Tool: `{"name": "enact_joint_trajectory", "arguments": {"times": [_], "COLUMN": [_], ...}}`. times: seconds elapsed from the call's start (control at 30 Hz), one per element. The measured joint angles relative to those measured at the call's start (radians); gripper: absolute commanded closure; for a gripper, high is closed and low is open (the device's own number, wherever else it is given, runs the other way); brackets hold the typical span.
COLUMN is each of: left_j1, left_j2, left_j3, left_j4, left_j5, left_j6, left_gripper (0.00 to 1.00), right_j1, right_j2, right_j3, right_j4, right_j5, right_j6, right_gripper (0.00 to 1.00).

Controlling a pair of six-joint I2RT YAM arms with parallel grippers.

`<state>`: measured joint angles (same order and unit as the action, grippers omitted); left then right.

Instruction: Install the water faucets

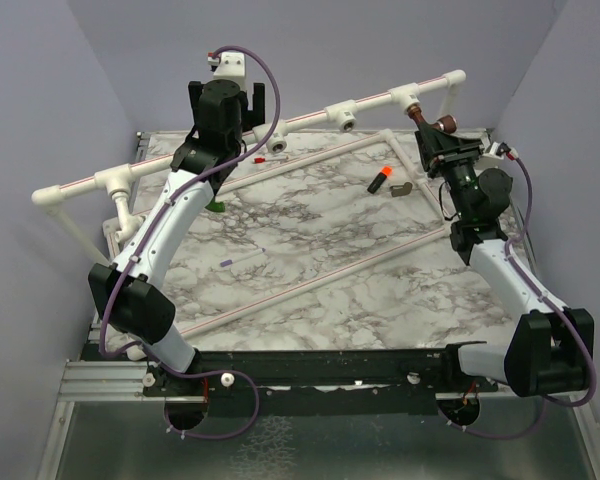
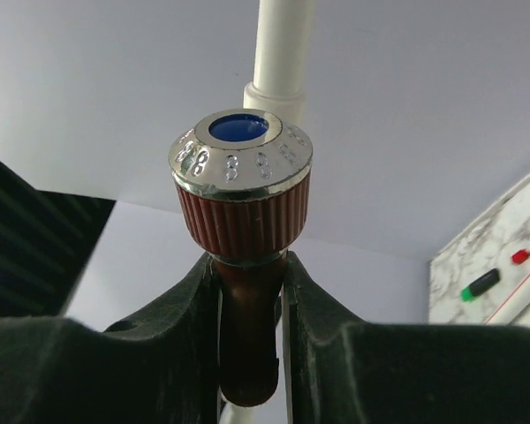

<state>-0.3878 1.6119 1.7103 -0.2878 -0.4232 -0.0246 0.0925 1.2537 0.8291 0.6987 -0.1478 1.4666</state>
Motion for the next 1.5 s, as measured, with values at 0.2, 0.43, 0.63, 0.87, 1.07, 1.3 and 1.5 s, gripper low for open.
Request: {"name": "enact_joint_trajectory", "arguments": {"times": [0.2,0.43,0.63,0.87,1.07,1.3,1.5], "left_j1": [0.0,0.0,-0.001,-0.001,-0.001,-0.002,-0.003], "left_j2": [0.0,0.0,0.0,0.0,0.0,0.0,0.0], "left_j3": [0.0,0.0,0.0,0.0,0.0,0.0,0.0], "left_j4": [0.0,0.0,0.002,0.002,0.002,0.002,0.002], "left_j5": [0.0,-0.001,-0.002,-0.002,-0.003,-0.003,-0.004], "left_j6": [0.003,0.007,0.008,0.008,0.008,0.008,0.008], "left_gripper": [0.04,0.04,0.04,0.04,0.04,0.04,0.04], "right_j1": [-0.003,-0.009,-0.007,-0.005,-0.005,-0.005,-0.005], "right_j2": [0.005,0.004,-0.023,-0.084,-0.123,-0.204,-0.265], "right_j3": [0.0,0.0,0.0,0.0,-0.002,0.002,0.004], "right_j4": [-0.013,-0.028,-0.059,-0.108,-0.19,-0.341,-0.43], "right_j5": [-0.018,-0.048,-0.084,-0.108,-0.11,-0.111,-0.105], "right_j6": [0.186,0.278,0.287,0.242,0.172,-0.04,-0.304], "right_gripper": [1.0,0.69,0.41,0.31,0.3,0.3,0.3]}}
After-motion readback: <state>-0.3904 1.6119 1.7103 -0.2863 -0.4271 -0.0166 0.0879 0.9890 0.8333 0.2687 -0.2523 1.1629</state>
